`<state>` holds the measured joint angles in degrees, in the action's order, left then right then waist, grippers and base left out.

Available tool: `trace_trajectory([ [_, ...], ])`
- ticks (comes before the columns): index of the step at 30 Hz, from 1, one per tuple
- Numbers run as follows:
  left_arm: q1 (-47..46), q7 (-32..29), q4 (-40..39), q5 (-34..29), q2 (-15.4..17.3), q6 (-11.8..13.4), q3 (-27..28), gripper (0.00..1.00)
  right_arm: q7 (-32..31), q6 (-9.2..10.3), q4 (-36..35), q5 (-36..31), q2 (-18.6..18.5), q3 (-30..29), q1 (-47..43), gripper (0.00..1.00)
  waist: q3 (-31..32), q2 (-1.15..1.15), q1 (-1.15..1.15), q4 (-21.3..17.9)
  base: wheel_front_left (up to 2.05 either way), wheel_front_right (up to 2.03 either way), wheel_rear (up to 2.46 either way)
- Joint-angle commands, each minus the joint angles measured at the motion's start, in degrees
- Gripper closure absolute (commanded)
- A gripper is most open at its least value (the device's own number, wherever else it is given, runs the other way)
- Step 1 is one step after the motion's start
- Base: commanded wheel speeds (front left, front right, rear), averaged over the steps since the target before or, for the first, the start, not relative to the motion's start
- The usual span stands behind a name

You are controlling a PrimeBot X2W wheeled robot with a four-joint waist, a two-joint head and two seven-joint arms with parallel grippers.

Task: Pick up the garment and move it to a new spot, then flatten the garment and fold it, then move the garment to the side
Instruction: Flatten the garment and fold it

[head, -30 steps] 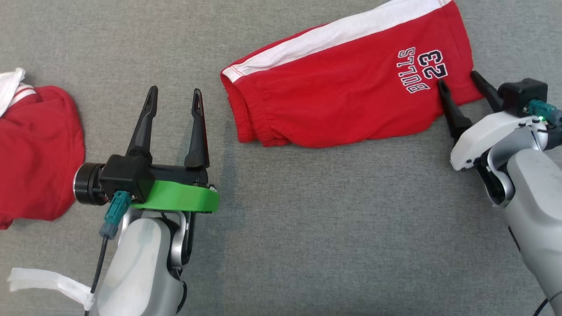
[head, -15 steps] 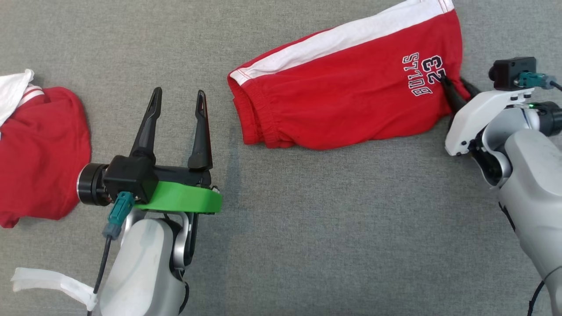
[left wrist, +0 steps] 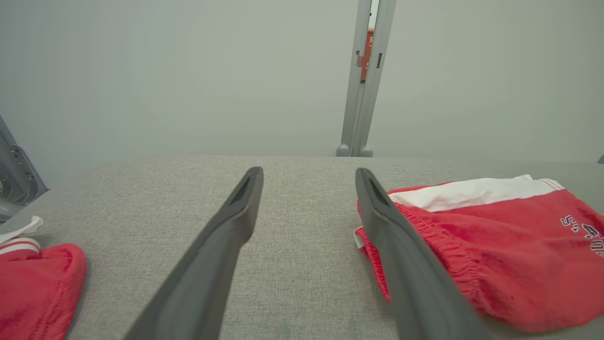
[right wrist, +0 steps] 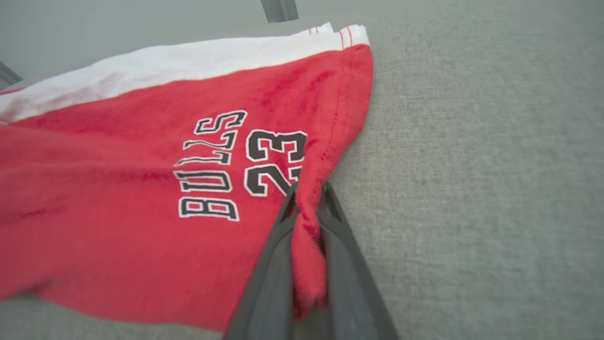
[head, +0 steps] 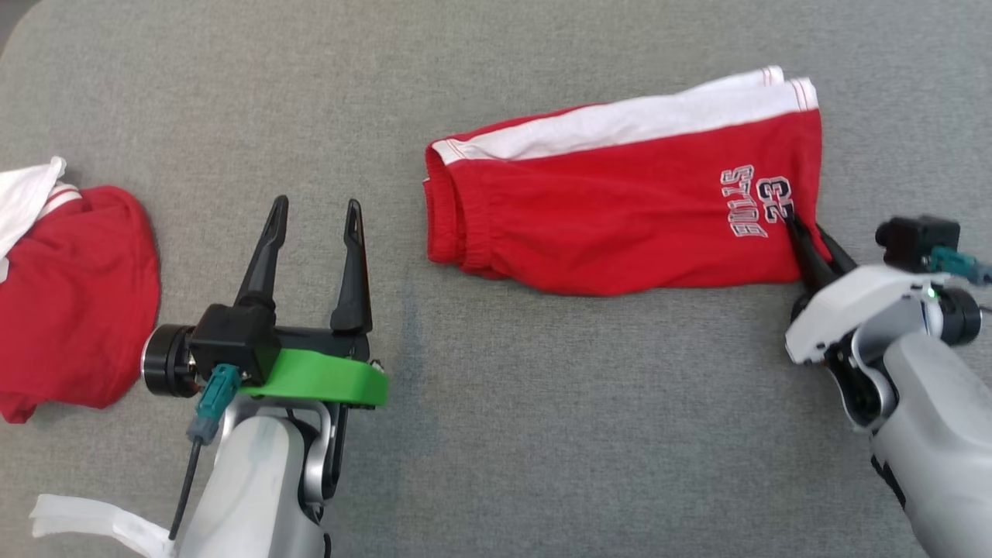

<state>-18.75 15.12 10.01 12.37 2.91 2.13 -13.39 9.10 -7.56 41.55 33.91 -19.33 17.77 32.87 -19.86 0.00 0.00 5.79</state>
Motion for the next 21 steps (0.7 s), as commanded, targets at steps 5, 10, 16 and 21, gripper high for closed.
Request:
trace_trajectory([
  [5,2.0,0.0,0.8,-0.2,0.2,-0.3,-0.1,0.00,1.4,0.14,-2.5,-0.3,-0.6,-3.7,-7.2,1.00,3.1,0.00,0.00,-1.7,0.00,0.00,0.00],
  [10,2.7,0.0,1.8,0.3,0.2,-0.5,-0.7,0.00,-0.1,0.13,-5.3,-2.6,-1.2,-7.2,-10.8,1.00,4.9,0.00,0.00,-1.2,0.00,0.00,0.00],
  [16,3.3,0.0,2.7,0.6,0.1,-0.7,-1.9,0.00,-5.3,0.11,-12.6,-9.1,-0.1,-7.5,-9.8,1.00,7.0,0.00,0.00,0.1,0.00,0.00,0.00],
  [21,3.7,0.0,3.0,1.3,0.1,-0.6,-2.8,0.00,-11.4,0.11,-19.7,-14.2,3.1,-2.5,-6.5,1.00,7.9,0.00,0.00,1.8,0.00,0.00,0.00],
])
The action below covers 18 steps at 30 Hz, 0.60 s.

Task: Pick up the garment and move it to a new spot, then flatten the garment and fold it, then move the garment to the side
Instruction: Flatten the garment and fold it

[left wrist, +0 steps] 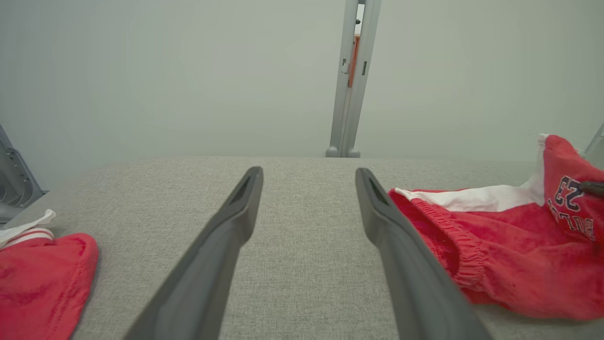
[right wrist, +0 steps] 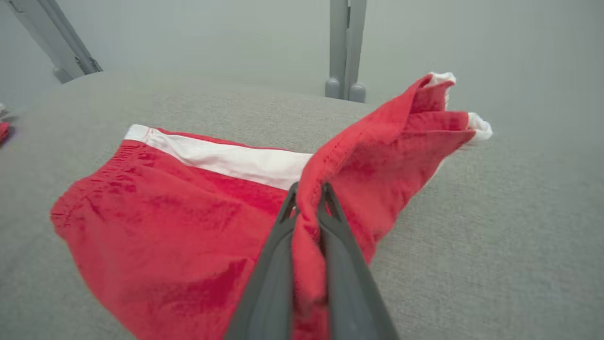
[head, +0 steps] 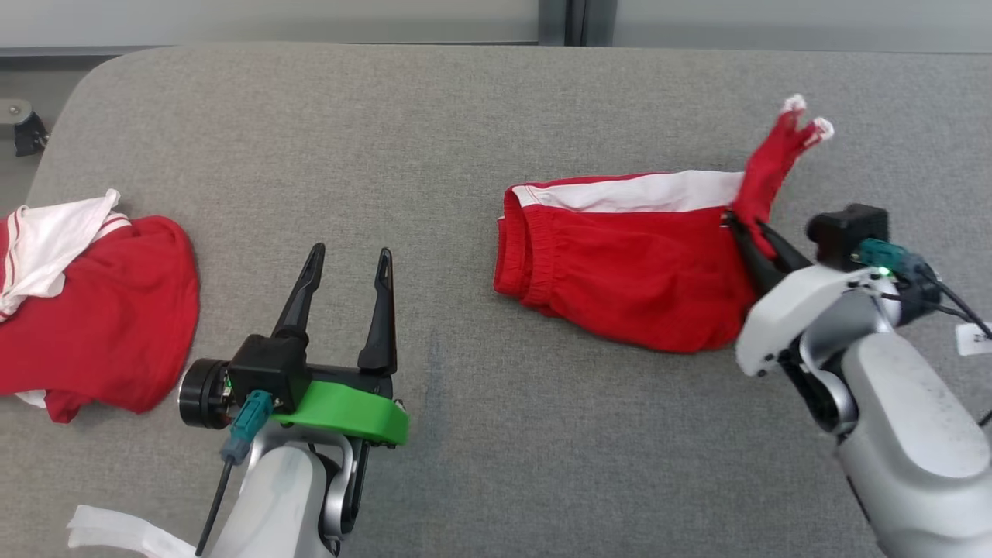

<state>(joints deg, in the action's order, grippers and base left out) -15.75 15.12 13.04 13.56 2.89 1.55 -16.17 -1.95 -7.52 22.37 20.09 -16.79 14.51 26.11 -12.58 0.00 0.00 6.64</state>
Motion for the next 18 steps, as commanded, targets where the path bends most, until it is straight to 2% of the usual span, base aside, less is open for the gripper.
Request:
trace_trajectory([
  [1,0.8,0.0,0.0,0.3,0.1,0.0,-0.2,0.00,-1.2,0.07,-1.4,-0.6,1.5,2.0,1.0,1.00,0.7,0.00,0.00,1.3,0.00,0.00,0.00],
  [8,0.6,0.0,-0.3,1.6,0.1,0.6,-1.3,0.00,-5.4,0.07,-2.2,1.0,7.5,11.7,2.1,1.00,0.7,0.00,0.00,4.2,0.00,0.00,0.00],
  [11,0.8,0.0,-0.5,2.1,0.1,1.0,-1.7,0.00,-4.7,0.07,-0.6,1.3,8.4,13.5,1.3,1.00,0.5,0.00,0.00,4.9,0.00,0.00,0.00],
  [12,0.8,0.0,-0.6,2.2,0.1,1.1,-1.8,0.00,-4.1,0.07,0.0,1.2,8.6,13.8,1.0,0.65,0.4,0.00,0.00,5.0,0.00,0.00,0.00],
  [13,0.8,0.0,-0.6,2.2,0.1,1.2,-1.8,0.00,-3.6,0.07,0.4,1.0,8.7,13.9,0.8,0.10,0.3,0.00,0.00,5.1,0.00,0.00,0.00],
  [14,0.9,0.0,-0.7,2.2,0.1,1.4,-1.9,0.00,-2.5,0.07,0.5,0.6,8.8,13.8,0.6,0.00,0.3,0.00,0.00,5.2,0.00,0.00,0.00],
  [18,1.0,0.0,-0.8,2.1,0.1,1.7,-1.4,0.00,4.5,0.07,-2.8,0.2,8.2,14.6,-0.3,0.00,0.0,0.00,0.00,4.8,0.00,0.00,0.00],
])
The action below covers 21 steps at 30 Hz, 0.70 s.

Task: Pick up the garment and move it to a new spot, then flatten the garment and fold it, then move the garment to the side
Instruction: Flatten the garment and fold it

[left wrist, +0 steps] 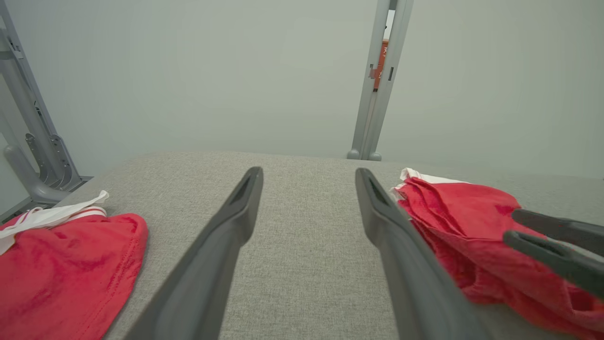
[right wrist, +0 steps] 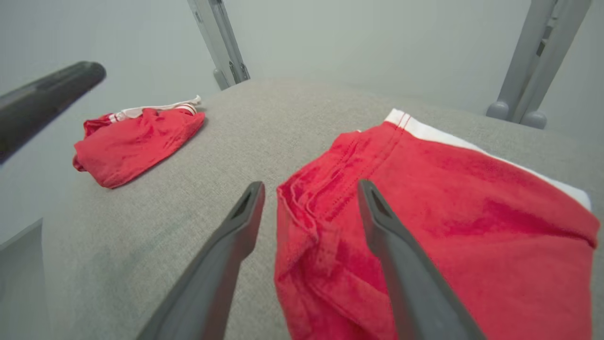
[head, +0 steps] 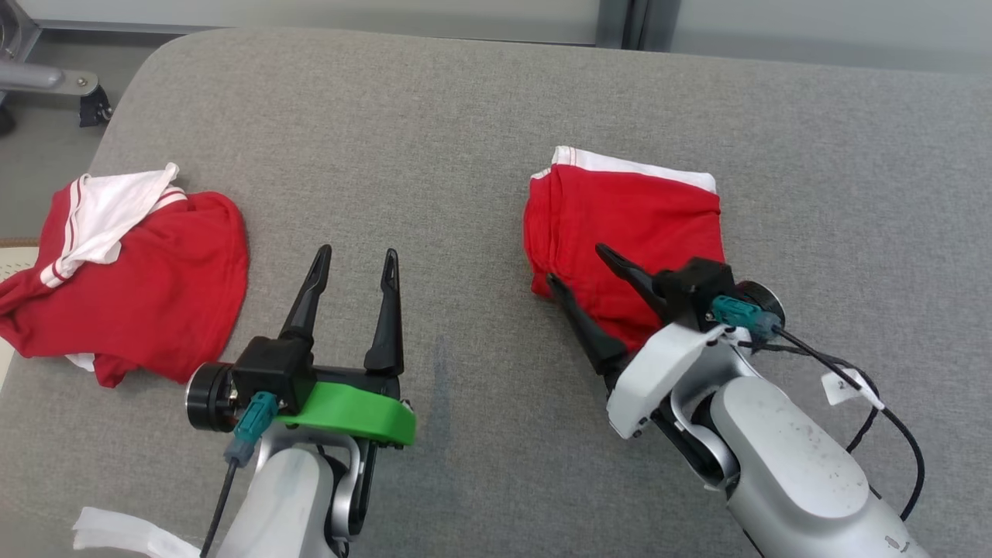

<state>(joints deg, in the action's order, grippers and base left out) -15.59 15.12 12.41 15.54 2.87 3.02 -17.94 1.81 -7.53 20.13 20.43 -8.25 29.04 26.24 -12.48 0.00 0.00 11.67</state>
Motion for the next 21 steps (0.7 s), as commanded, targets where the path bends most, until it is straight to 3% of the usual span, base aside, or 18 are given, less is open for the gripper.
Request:
trace_trajectory([
  [1,0.9,0.0,-0.2,0.0,0.1,0.4,0.5,0.00,2.4,0.08,-1.8,0.0,-0.6,0.1,-0.8,0.00,-0.1,0.00,0.00,-0.4,0.00,0.00,0.00],
  [5,1.4,0.0,-0.3,-0.8,0.5,0.6,1.3,0.00,8.2,0.08,-6.7,-0.1,-2.5,-3.6,-3.4,0.00,0.2,0.00,0.00,-2.0,0.00,0.00,0.00],
  [8,1.6,0.0,-0.5,-1.2,1.1,0.7,2.0,0.00,9.6,0.08,-9.5,-1.1,-3.5,-9.6,-6.4,0.00,0.5,0.00,0.00,-3.6,0.00,0.00,0.00],
  [15,2.7,0.0,-0.8,-2.0,2.6,1.2,3.5,0.00,9.8,0.08,-14.0,-3.8,-3.8,-23.9,-14.8,0.00,1.6,0.00,0.00,-7.2,0.00,0.00,0.00],
  [21,4.4,0.0,-0.8,-2.1,4.0,1.8,4.5,0.00,8.8,0.08,-16.7,-5.3,-2.2,-30.0,-20.2,0.00,3.4,0.00,0.00,-9.8,0.00,0.00,0.00],
])
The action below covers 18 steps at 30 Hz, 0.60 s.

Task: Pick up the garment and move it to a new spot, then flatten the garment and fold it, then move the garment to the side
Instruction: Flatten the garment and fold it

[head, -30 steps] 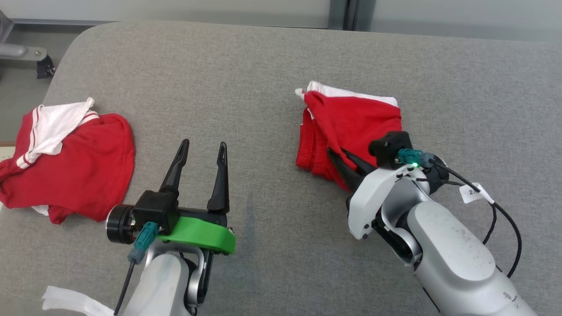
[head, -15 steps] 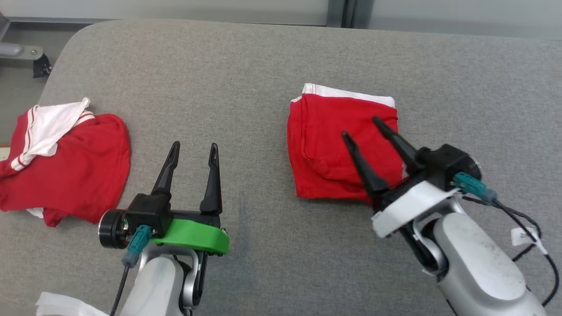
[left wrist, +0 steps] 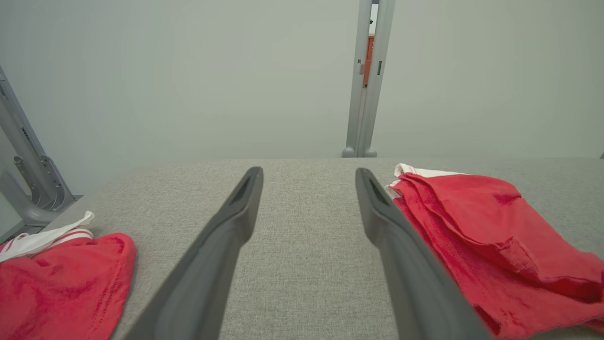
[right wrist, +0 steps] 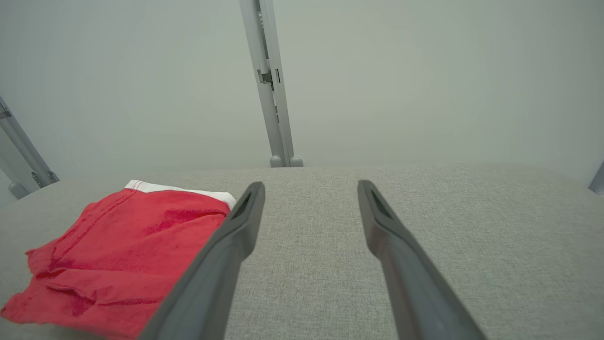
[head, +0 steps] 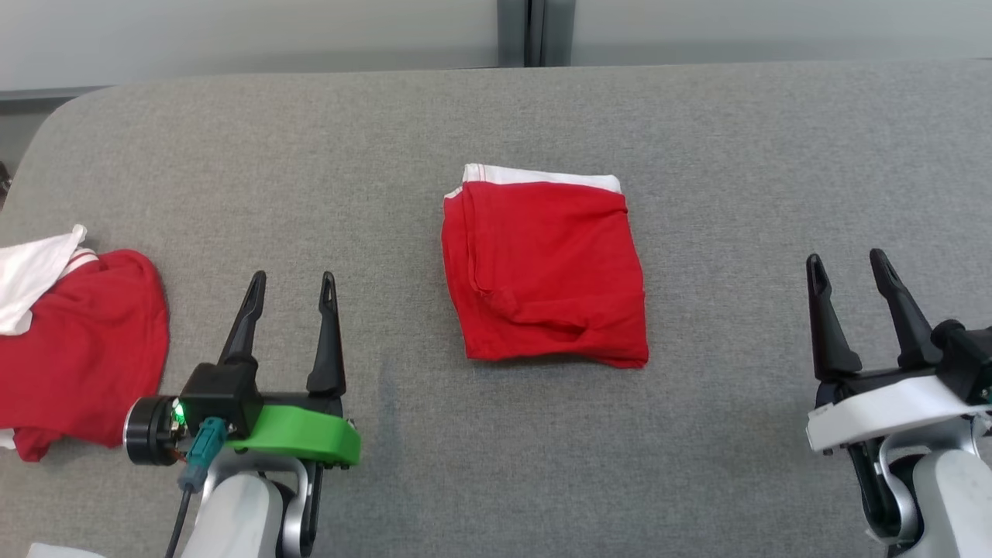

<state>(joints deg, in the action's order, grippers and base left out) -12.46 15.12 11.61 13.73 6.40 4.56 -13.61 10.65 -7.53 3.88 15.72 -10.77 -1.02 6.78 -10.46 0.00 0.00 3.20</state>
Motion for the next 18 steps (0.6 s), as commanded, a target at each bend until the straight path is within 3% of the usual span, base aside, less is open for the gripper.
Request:
trace_trajectory([
  [1,1.6,0.0,0.0,-0.3,0.8,0.4,0.2,0.00,-0.3,0.08,-0.7,-0.6,0.5,-0.1,-1.5,0.00,1.8,0.00,0.00,-1.6,0.00,0.00,0.00],
  [18,12.8,-2.9,-2.2,1.3,4.4,1.6,0.7,0.00,-4.8,0.08,-5.1,-1.6,4.2,0.2,-12.1,0.00,10.8,0.00,0.00,-2.4,0.00,0.00,0.00],
])
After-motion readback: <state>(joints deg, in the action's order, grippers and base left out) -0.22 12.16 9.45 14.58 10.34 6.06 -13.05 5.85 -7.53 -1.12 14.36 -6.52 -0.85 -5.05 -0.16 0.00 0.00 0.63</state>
